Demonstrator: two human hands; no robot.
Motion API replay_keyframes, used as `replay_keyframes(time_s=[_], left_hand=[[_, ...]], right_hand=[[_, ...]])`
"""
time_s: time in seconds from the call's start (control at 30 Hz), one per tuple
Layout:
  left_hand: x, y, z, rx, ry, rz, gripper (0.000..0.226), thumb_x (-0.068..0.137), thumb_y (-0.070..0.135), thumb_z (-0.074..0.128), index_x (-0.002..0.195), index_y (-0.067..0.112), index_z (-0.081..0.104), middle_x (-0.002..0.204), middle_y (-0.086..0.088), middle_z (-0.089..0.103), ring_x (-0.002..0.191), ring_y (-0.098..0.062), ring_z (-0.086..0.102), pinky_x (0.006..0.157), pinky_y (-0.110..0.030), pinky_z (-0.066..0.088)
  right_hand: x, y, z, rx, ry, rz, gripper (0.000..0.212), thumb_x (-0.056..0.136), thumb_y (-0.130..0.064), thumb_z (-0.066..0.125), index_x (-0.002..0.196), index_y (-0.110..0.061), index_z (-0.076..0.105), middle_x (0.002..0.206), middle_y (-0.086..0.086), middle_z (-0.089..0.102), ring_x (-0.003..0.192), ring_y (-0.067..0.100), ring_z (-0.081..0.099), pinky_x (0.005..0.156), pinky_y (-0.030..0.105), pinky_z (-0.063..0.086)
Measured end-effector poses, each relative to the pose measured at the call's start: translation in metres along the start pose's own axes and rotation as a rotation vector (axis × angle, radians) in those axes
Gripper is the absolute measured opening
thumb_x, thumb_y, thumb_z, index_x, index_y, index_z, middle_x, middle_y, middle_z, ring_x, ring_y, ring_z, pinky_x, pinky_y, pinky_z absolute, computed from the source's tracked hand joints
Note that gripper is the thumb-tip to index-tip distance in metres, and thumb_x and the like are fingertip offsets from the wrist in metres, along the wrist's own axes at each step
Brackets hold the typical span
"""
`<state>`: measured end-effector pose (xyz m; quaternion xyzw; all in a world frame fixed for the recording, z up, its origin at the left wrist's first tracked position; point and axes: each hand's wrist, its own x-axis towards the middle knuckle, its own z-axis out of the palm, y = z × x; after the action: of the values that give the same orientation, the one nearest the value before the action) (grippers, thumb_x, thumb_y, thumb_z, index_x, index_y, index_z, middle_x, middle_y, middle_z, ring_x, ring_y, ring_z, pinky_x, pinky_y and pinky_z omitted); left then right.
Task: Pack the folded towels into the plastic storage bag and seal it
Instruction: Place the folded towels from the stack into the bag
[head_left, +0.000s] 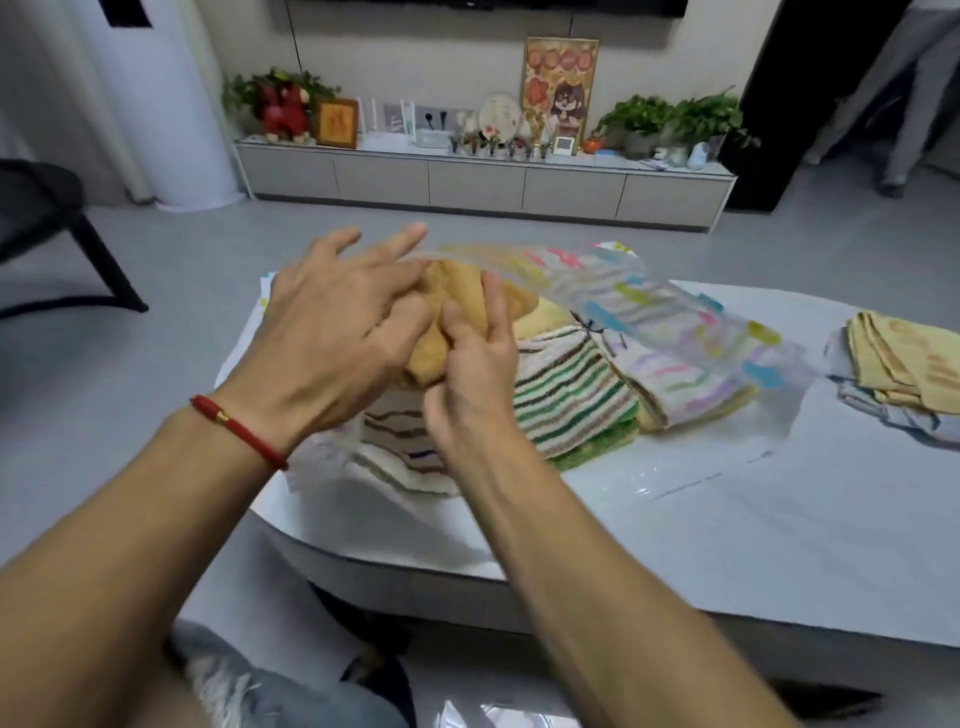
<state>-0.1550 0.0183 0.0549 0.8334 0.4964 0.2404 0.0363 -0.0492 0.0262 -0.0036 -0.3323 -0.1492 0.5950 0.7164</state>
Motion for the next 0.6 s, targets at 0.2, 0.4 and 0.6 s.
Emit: replay_keyframes(time_s=[0.2, 0.4, 0.6], left_hand=[[-0.009, 0.003, 0.002, 0.006, -0.004, -0.041, 0.069, 0.078, 0.051, 0.020, 0.135, 0.035, 0.055, 0.158, 0.021, 0.027, 0.147, -0.025, 0.021, 0.114, -0.057, 0.023], [-0.014, 0.008, 0.004, 0.018, -0.026, -0.075, 0.072, 0.074, 0.054, 0.018, 0.130, 0.034, 0.058, 0.158, 0.023, 0.026, 0.145, -0.025, 0.021, 0.110, -0.054, 0.024], [-0.013, 0.012, 0.011, 0.033, -0.059, -0.080, 0.068, 0.076, 0.053, 0.022, 0.135, 0.040, 0.053, 0.160, 0.018, 0.027, 0.146, -0.027, 0.020, 0.111, -0.056, 0.022]], right_hand=[[-0.027, 0.069, -0.048, -0.335, -0.087, 0.314, 0.083, 0.097, 0.006, 0.045, 0.158, -0.048, 0.029, 0.106, 0.005, 0.073, 0.068, 0.022, 0.071, 0.064, 0.042, 0.063], [-0.034, 0.077, -0.064, -0.882, -0.147, -0.041, 0.079, 0.095, -0.028, 0.067, 0.162, -0.037, 0.026, 0.113, -0.009, 0.070, 0.095, 0.008, 0.070, 0.093, 0.031, 0.057], [-0.027, 0.042, -0.081, -1.208, -0.329, 0.005, 0.068, 0.091, -0.021, 0.061, 0.155, -0.034, 0.043, 0.122, 0.005, 0.072, 0.115, 0.029, 0.068, 0.102, 0.044, 0.054]])
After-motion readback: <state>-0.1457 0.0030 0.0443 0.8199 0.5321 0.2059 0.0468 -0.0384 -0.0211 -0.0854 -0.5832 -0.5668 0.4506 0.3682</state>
